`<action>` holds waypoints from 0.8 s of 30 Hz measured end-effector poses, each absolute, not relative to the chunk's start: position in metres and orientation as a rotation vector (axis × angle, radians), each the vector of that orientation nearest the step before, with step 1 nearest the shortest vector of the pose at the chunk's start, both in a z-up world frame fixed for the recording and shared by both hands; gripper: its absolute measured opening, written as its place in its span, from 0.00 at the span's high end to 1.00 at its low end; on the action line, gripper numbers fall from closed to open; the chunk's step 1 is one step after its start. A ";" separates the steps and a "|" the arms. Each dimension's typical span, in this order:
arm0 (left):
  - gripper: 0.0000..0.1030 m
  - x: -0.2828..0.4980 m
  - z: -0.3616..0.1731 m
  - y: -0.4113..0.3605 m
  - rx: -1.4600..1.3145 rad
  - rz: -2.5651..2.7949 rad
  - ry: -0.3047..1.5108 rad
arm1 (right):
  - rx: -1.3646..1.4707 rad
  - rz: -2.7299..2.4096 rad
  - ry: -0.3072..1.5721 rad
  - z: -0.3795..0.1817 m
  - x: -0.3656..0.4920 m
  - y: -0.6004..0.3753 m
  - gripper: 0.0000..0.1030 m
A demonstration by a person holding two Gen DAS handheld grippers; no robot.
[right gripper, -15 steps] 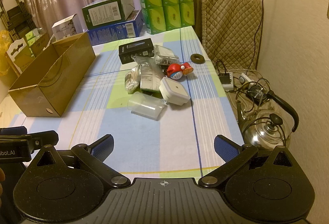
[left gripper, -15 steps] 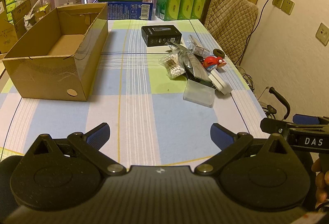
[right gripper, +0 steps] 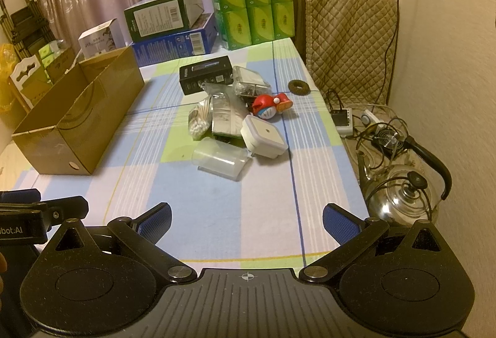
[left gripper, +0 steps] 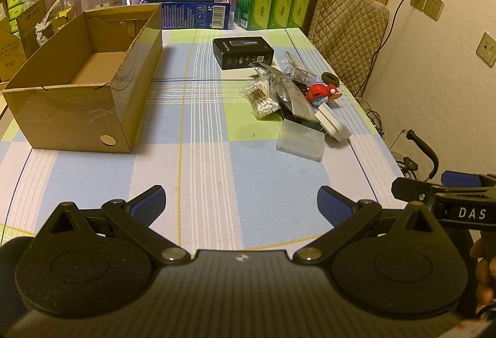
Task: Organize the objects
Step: 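Move both tools toward the cluttered pile of items on the table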
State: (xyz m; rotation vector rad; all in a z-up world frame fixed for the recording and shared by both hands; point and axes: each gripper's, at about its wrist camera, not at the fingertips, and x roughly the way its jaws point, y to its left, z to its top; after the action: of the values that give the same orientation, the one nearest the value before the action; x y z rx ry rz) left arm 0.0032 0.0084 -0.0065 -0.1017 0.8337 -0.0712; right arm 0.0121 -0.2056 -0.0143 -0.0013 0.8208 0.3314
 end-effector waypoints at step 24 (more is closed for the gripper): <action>0.01 0.055 -0.022 -0.002 -0.049 -0.136 0.825 | -0.022 0.344 0.758 0.007 0.061 -0.234 0.02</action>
State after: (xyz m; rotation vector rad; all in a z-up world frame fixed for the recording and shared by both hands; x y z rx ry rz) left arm 0.0553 -0.0025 -0.0220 -0.0487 0.8247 -0.1362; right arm 0.0613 -0.2343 0.0070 -0.0220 0.7583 0.3440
